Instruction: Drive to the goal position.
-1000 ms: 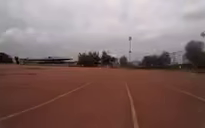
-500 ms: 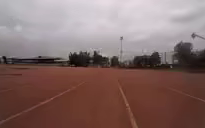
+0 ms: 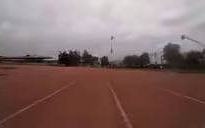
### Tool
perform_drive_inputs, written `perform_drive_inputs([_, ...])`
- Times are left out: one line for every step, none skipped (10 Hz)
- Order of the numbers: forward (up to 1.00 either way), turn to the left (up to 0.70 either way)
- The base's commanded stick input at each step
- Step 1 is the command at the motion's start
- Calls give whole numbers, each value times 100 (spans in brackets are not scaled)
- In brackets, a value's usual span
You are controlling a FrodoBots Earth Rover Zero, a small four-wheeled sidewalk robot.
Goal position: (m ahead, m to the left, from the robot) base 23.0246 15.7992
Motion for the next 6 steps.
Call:
perform_drive_inputs([70, -2])
perform_drive_inputs([70, 0])
perform_drive_inputs([70, 0])
perform_drive_inputs([70, 0])
perform_drive_inputs([70, 0])
perform_drive_inputs([70, 0])
